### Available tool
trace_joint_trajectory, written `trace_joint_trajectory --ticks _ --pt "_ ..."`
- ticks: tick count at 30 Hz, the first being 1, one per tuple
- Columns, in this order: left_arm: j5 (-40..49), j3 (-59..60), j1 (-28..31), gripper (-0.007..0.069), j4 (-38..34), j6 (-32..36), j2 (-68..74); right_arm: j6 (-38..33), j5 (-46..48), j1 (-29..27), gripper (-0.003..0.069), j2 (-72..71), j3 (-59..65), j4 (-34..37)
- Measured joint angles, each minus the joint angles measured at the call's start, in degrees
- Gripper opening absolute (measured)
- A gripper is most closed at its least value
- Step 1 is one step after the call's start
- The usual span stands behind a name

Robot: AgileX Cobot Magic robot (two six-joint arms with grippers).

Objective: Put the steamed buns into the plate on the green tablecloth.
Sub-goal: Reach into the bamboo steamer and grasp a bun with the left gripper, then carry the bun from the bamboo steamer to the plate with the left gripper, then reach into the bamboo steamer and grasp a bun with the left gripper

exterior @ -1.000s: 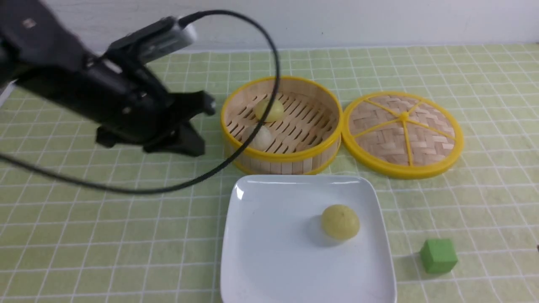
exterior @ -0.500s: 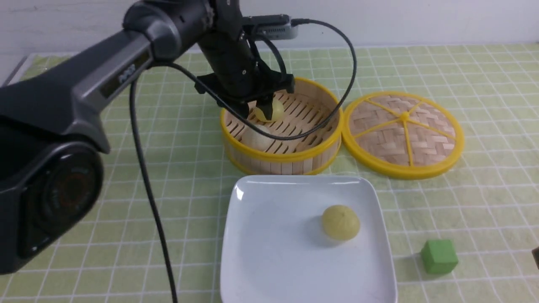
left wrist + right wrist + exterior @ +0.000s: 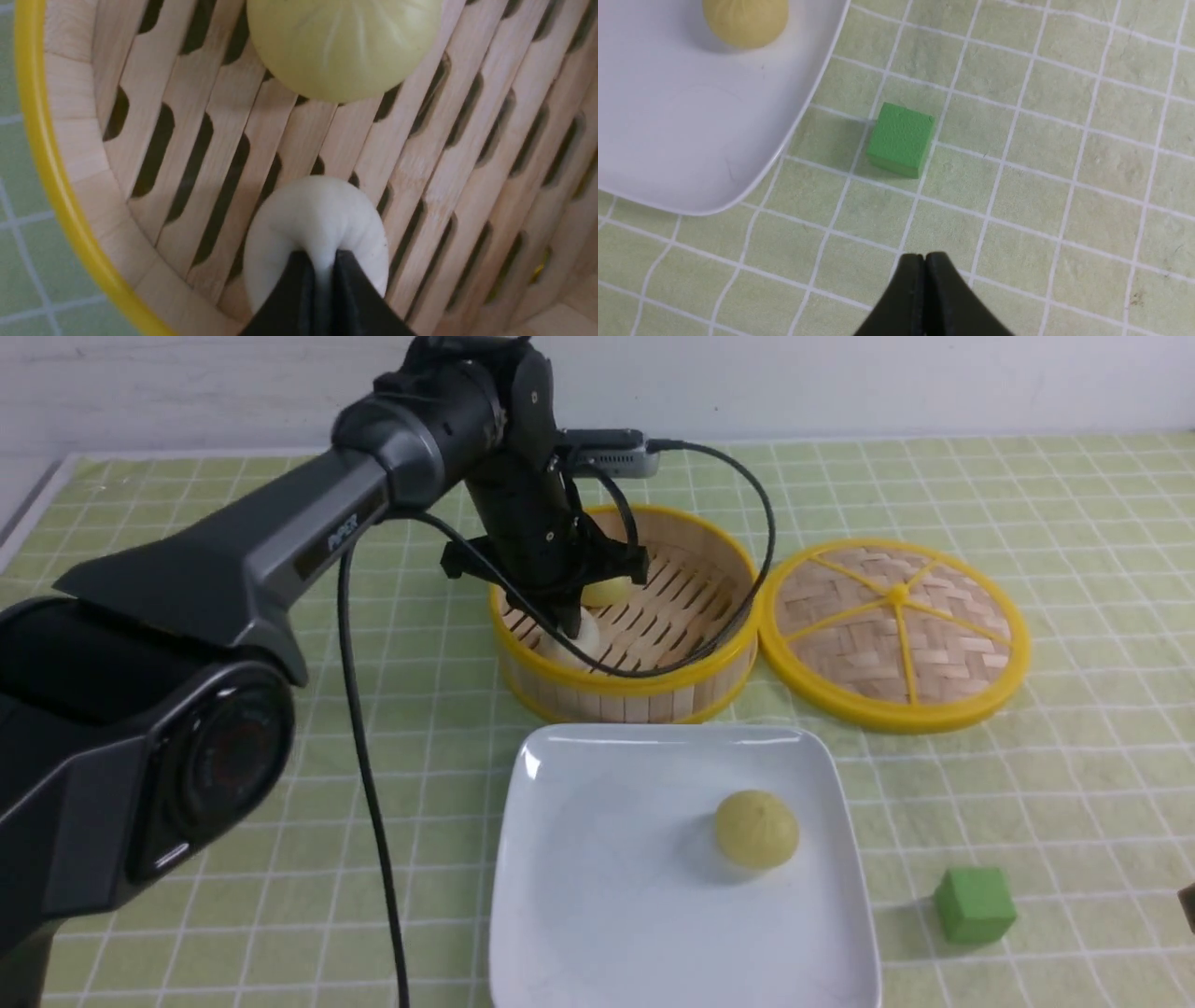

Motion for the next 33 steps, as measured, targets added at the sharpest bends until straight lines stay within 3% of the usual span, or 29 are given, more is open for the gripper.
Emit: trace_joint_trajectory --ticks 7,12,17,20,23,24,26,30,33 --pt "3.18 0.35 -0.06 0.0028 -1.41 0.0 -13.36 0.0 0.0 0.0 0.0013 0.0 0.0 0.0" --pt "3.44 13.94 -3.31 0.0029 -3.01 0.05 -21.77 0.0 0.0 0.0 0.0022 0.0 0.0 0.0" --pt "0.31 30.08 -9.72 0.0048 -2.66 -0.06 -18.31 0.0 0.0 0.0 0.0031 0.0 0.0 0.0" --pt "-1.74 31.87 -10.75 0.0085 -2.61 -1.21 -16.07 0.0 0.0 0.0 0.0036 0.0 0.0 0.0" --pt "-3.17 31.87 -10.76 0.0208 -1.33 -3.96 -14.27 0.0 0.0 0.0 0.0042 0.0 0.0 0.0" --pt "-3.17 31.87 -10.76 0.0216 -1.21 -4.11 -14.21 0.0 0.0 0.0 0.0042 0.0 0.0 0.0" --pt "-3.21 31.53 -10.71 0.0325 0.27 -5.87 -14.2 0.0 0.0 0.0 0.0046 0.0 0.0 0.0" --pt "-1.1 25.34 -10.71 0.0465 4.8 -10.03 -13.54 0.0 0.0 0.0 0.0052 0.0 0.0 0.0" --pt "-0.7 18.07 -10.11 0.0496 8.98 -14.1 -13.28 0.0 0.0 0.0 0.0057 0.0 0.0 0.0"
